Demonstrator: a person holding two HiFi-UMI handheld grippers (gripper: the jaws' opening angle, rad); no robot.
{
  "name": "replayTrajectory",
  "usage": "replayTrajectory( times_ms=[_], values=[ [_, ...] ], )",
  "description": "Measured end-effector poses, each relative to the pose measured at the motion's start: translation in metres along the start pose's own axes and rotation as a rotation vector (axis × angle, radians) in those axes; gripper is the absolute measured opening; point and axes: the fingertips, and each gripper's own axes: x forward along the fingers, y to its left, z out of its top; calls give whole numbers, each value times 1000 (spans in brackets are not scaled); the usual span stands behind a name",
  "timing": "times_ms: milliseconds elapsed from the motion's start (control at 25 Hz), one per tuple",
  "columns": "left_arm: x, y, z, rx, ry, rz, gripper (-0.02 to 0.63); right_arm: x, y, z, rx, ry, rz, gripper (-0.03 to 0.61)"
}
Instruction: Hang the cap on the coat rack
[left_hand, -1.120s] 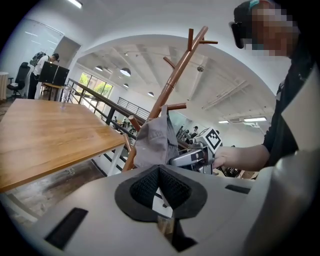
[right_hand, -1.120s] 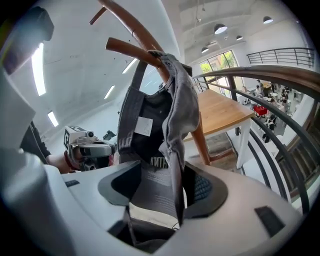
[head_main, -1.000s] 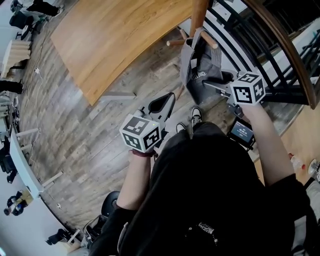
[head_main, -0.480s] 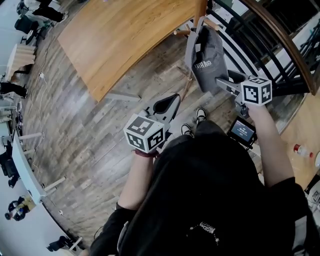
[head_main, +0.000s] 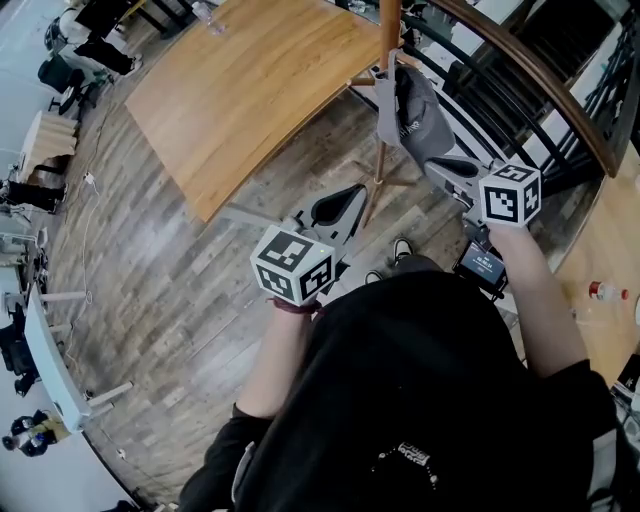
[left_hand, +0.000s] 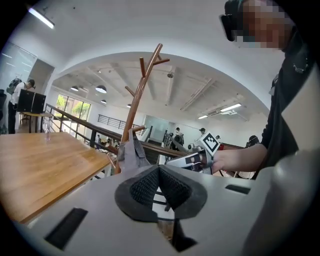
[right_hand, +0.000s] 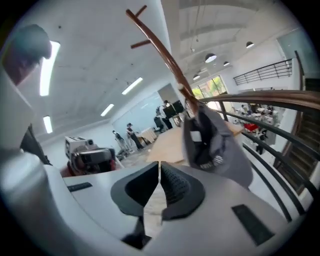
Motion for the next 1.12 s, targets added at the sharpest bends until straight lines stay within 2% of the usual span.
replayTrajectory(
  times_ms=[120, 440, 600, 840, 1120],
  values=[
    [-5, -3, 18, 38, -29, -14, 5, -3, 45, 29, -70, -60, 96, 18],
    [0, -15, 55, 108, -89, -32, 5, -28, 87, 75, -242, -173, 128, 15],
    [9, -16, 49, 104, -110, -28, 5, -26, 80, 67, -251, -183, 135, 15],
    [-10, -16, 41, 96, -115, -22, 5, -19, 98, 63, -249, -179, 144, 15],
    [-6, -17, 57, 90, -122, -18, 5, -26, 99, 84, -265, -183, 147, 15]
  ],
)
